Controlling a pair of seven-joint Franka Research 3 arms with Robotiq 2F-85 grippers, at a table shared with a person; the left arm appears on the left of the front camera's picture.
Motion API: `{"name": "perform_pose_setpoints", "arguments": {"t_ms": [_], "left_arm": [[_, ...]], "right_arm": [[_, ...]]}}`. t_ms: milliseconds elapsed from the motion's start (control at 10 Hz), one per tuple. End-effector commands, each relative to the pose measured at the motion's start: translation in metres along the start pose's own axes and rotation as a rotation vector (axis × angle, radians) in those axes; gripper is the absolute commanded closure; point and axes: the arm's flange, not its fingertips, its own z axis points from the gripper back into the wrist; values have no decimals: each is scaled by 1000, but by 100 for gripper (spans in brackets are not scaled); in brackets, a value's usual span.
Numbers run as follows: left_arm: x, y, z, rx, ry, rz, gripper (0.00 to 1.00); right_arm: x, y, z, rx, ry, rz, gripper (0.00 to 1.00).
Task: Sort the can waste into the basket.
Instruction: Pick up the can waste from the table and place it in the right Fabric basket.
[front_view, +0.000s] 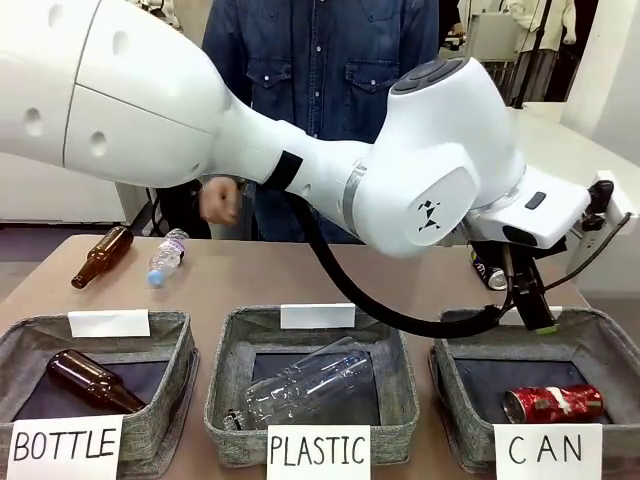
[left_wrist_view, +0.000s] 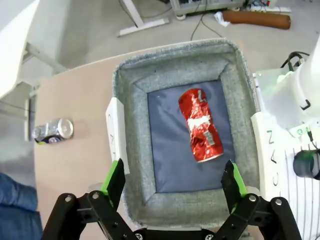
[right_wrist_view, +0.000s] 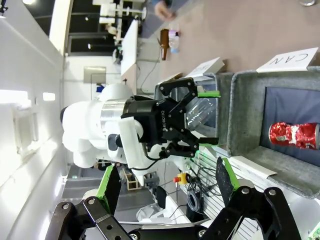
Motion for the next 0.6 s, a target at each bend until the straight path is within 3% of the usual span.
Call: {"name": "perform_pose_setpoints", "arguments": {"t_ms": [0,100,200,500], "left_arm": [[-13,-9,28,-76,108,92,0],[-32,-18,50,-207,243,166,0],[-60,-26,82,-262,366,183,0],[-164,-22,171,-254,360,311,0]], "right_arm": [[2,2,2,9,-15,-15,0],[2,2,2,9,-15,-15,0],[2,2,2,9,-15,-15,0],[2,2,2,9,-15,-15,0]]}}
